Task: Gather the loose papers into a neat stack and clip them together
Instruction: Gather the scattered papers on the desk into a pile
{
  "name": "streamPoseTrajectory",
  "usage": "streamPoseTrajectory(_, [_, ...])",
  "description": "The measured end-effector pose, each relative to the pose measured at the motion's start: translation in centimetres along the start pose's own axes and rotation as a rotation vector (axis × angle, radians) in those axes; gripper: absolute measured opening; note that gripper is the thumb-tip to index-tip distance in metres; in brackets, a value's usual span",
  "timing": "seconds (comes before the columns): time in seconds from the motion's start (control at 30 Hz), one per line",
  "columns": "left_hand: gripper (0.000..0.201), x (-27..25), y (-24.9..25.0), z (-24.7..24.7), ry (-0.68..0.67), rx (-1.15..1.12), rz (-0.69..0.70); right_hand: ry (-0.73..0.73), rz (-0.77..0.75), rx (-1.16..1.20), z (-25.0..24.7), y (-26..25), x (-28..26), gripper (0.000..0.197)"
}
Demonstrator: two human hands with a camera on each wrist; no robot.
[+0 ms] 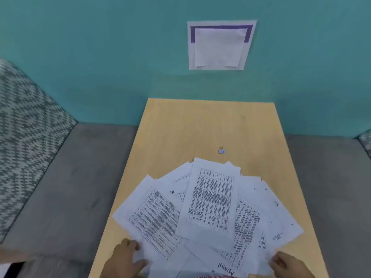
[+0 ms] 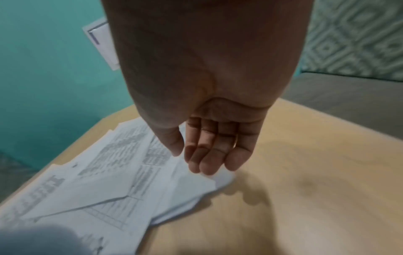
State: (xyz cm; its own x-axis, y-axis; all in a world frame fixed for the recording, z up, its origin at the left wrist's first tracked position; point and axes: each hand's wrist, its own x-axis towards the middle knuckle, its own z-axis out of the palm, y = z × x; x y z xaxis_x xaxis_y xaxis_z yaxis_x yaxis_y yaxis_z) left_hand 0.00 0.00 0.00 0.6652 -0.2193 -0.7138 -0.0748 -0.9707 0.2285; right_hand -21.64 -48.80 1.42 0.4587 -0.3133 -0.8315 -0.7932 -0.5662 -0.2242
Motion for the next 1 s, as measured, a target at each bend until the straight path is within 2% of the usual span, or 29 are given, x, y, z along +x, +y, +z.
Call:
streamPoseTrajectory(0.03, [0.067, 0.4, -0.1, 0.1, 0.006, 0.012, 0.067, 0.037, -0.074, 0.075, -0.1, -2.1, 0.9, 0.019])
streamPoseTrajectory(0.07, [0.076, 0.8, 0.1, 0.2, 0.034, 0.071, 0.102, 0.088, -0.086, 0.115, -0.2, -2.9, 1.2, 0.021])
streamPoseTrajectory(0.17, [0.111, 1.3, 0.6, 0.4, 0.065, 0.115, 0.158, 0.067, -0.157, 0.118, -1.2, -6.6, 2.8, 0.026])
streamPoseTrajectory(0.23, [0.121, 1.7, 0.8, 0.3, 0.031, 0.169, 0.163, 0.095, -0.171, 0.134, -1.7, -9.2, 4.0, 0.034])
streamPoseTrajectory(0.3, [0.124, 2.0, 0.9, -0.1, -0.005, 0.236, 0.164, 0.149, -0.151, 0.15, -2.1, -12.1, 5.3, 0.051])
streamPoseTrajectory(0.43, [0.115, 2.3, 0.9, -0.3, 0.004, 0.23, 0.182, 0.243, -0.073, 0.217, -2.3, -16.3, 9.6, 0.079])
streamPoseTrajectory(0.5, [0.099, 2.4, 1.0, -0.5, 0.01, 0.108, 0.177, 0.275, -0.019, 0.161, -2.0, -18.1, 11.2, 0.091])
streamPoseTrajectory(0.57, [0.072, 2.3, 1.0, -0.9, 0.012, -0.034, 0.17, 0.301, -0.013, 0.078, -1.6, -19.7, 12.0, 0.102])
streamPoseTrajectory(0.6, [0.057, 2.3, 0.8, -0.9, 0.031, -0.083, 0.161, 0.309, -0.029, 0.055, -1.4, -20.4, 12.1, 0.098])
streamPoseTrajectory(0.67, [0.039, 2.3, 0.3, -0.6, 0.111, -0.176, 0.087, 0.303, -0.115, 0.037, -1.2, -21.4, 11.8, 0.071])
streamPoseTrajectory(0.7, [0.041, 2.4, 0.2, -0.5, 0.165, -0.223, 0.007, 0.301, -0.159, 0.057, -1.0, -21.4, 12.0, 0.052])
streamPoseTrajectory(0.77, [0.072, 2.8, -0.2, -0.4, 0.236, -0.27, -0.179, 0.29, -0.203, 0.163, -1.4, -21.2, 11.1, 0.026])
streamPoseTrajectory(0.83, [0.108, 3.3, -0.3, -0.5, 0.212, -0.231, -0.293, 0.331, -0.202, 0.243, -2.2, -20.0, 10.2, 0.025])
streamPoseTrajectory(0.87, [0.119, 3.5, -0.3, -0.4, 0.204, -0.222, -0.319, 0.345, -0.193, 0.272, -2.6, -19.2, 9.8, 0.028])
streamPoseTrajectory(0.93, [0.127, 3.8, 0.5, -0.7, 0.212, -0.252, -0.349, 0.349, -0.169, 0.304, -3.1, -16.8, 9.1, 0.037])
streamPoseTrajectory(1.0, [0.129, 4.2, 2.0, -1.1, 0.224, -0.189, -0.358, 0.318, -0.146, 0.296, -3.2, -13.7, 8.3, 0.04])
